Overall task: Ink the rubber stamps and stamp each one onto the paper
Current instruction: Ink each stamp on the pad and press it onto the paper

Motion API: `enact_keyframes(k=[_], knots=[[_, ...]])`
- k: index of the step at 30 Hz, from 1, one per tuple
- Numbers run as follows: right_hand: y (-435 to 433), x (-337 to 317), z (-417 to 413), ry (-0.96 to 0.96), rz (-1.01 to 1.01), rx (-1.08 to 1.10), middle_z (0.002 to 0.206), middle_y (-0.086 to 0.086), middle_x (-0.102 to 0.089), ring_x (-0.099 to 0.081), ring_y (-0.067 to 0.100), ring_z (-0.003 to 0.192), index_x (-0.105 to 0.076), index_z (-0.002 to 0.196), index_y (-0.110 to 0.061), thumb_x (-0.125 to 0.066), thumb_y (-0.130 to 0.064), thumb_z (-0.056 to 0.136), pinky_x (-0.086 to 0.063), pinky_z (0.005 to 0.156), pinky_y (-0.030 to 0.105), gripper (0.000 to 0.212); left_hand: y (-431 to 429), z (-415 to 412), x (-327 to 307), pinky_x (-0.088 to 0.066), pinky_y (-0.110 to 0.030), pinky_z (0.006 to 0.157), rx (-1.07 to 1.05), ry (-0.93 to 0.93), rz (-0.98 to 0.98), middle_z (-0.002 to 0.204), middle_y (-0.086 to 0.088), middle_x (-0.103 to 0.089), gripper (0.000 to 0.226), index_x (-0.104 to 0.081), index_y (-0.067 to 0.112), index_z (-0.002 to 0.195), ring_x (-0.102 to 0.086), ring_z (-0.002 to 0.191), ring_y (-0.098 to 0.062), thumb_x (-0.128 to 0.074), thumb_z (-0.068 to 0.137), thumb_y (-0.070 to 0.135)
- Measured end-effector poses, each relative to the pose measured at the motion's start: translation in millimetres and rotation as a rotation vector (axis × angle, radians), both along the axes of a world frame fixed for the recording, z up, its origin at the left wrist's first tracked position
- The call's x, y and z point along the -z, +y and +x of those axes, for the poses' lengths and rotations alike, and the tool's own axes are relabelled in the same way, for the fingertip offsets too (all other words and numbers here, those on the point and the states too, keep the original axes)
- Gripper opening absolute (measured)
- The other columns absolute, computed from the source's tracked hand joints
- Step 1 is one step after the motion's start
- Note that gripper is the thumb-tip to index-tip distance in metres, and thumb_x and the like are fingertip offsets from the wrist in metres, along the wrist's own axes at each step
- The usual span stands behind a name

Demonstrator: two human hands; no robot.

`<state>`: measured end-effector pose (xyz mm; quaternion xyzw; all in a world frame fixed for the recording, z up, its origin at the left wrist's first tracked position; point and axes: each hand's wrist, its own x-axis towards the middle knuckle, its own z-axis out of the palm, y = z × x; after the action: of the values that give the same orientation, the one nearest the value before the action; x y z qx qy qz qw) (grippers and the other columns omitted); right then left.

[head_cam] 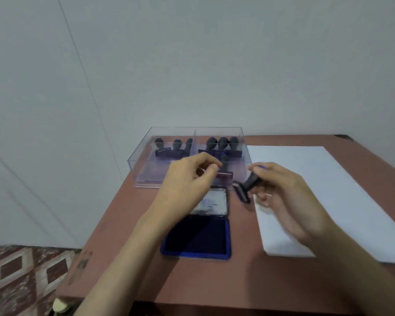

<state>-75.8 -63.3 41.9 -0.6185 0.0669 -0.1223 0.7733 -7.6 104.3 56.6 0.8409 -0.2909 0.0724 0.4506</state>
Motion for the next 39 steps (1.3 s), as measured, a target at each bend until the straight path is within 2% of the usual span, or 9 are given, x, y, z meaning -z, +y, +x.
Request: enact_keyframes(k=[3, 6, 9, 12, 14, 16, 26, 32, 39], knots=[[-50, -17, 10, -0.032, 0.006, 0.136, 0.065, 0.003, -0.055, -0.046, 0.011, 0.055, -0.059, 0.086, -0.009, -0.057, -0.011, 0.083, -0.030, 0.051, 0.022, 0.005, -30, -4, -8, -0.044, -0.015, 0.067, 0.189, -0.062, 0.116, 0.088, 0.005, -0.069, 0.018, -0.068, 0.020, 0.099, -0.057, 0.074, -0.003, -0.052, 0.091, 0.018], [-89, -29, 36, -0.056, -0.132, 0.283, 0.068, 0.008, -0.058, -0.047, 0.014, 0.053, -0.057, 0.089, -0.011, -0.056, -0.009, 0.089, -0.032, 0.045, 0.020, 0.002, -58, -4, -4, -0.045, -0.022, 0.078, 0.341, -0.162, 0.272, 0.101, 0.007, -0.066, 0.023, -0.066, 0.021, 0.108, -0.056, 0.084, -0.004, -0.050, 0.091, 0.020], [-110, -29, 75, -0.080, -0.439, 0.365, 0.074, 0.011, -0.062, -0.058, 0.013, 0.053, -0.058, 0.094, -0.014, -0.061, -0.013, 0.088, -0.039, 0.046, 0.015, 0.006, -75, 2, 7, -0.047, -0.028, 0.083, 0.449, -0.314, 0.412, 0.115, 0.006, -0.062, 0.028, -0.061, 0.021, 0.116, -0.054, 0.097, -0.007, -0.048, 0.092, 0.023], [-114, -18, 109, -0.103, -0.763, 0.351, 0.070, 0.008, -0.057, -0.062, 0.025, 0.068, -0.060, 0.094, -0.016, -0.063, -0.017, 0.087, -0.054, 0.069, 0.023, 0.008, -83, 8, 18, -0.052, -0.037, 0.079, 0.490, -0.418, 0.547, 0.117, 0.001, -0.059, 0.035, -0.060, 0.019, 0.116, -0.053, 0.110, -0.018, -0.038, 0.091, 0.030], [-113, -12, 123, -0.109, -0.937, 0.319, 0.062, -0.001, -0.050, -0.052, 0.015, 0.060, -0.061, 0.099, -0.013, -0.061, -0.018, 0.089, -0.045, 0.065, 0.010, 0.012, -86, 10, 24, -0.053, -0.040, 0.072, 0.493, -0.432, 0.648, 0.111, 0.000, -0.058, 0.041, -0.059, 0.016, 0.109, -0.054, 0.106, -0.020, -0.029, 0.087, 0.034], [-111, -7, 131, -0.130, -1.025, 0.299, 0.059, -0.004, -0.048, -0.045, 0.009, 0.055, -0.060, 0.100, -0.011, -0.059, -0.017, 0.090, -0.036, 0.054, 0.007, 0.012, -87, 12, 28, -0.052, -0.041, 0.071, 0.493, -0.435, 0.696, 0.108, 0.001, -0.057, 0.040, -0.057, 0.015, 0.106, -0.053, 0.105, -0.021, -0.029, 0.086, 0.034], [-112, 4, 145, -0.139, -1.075, 0.235, 0.057, -0.001, -0.046, -0.043, 0.015, 0.055, -0.055, 0.092, -0.009, -0.060, -0.014, 0.089, -0.034, 0.052, 0.012, 0.007, -86, 13, 29, -0.052, -0.043, 0.078, 0.502, -0.409, 0.671, 0.115, -0.003, -0.058, 0.043, -0.058, 0.014, 0.110, -0.051, 0.112, -0.022, -0.029, 0.087, 0.036], [-114, 14, 146, -0.145, -1.112, 0.203, 0.054, -0.003, -0.042, -0.037, 0.017, 0.054, -0.053, 0.091, -0.009, -0.059, -0.015, 0.089, -0.030, 0.051, 0.020, 0.008, -87, 15, 33, -0.054, -0.042, 0.070, 0.490, -0.454, 0.627, 0.110, -0.002, -0.060, 0.052, -0.061, 0.014, 0.104, -0.054, 0.106, -0.023, -0.022, 0.079, 0.039], [-115, 15, 145, -0.173, -1.107, 0.177, 0.053, -0.002, -0.038, -0.032, 0.016, 0.053, -0.051, 0.090, -0.007, -0.058, -0.012, 0.088, -0.029, 0.049, 0.020, 0.009, -87, 17, 34, -0.053, -0.042, 0.073, 0.479, -0.460, 0.635, 0.112, 0.000, -0.059, 0.051, -0.060, 0.016, 0.107, -0.053, 0.108, -0.020, -0.022, 0.080, 0.039]])
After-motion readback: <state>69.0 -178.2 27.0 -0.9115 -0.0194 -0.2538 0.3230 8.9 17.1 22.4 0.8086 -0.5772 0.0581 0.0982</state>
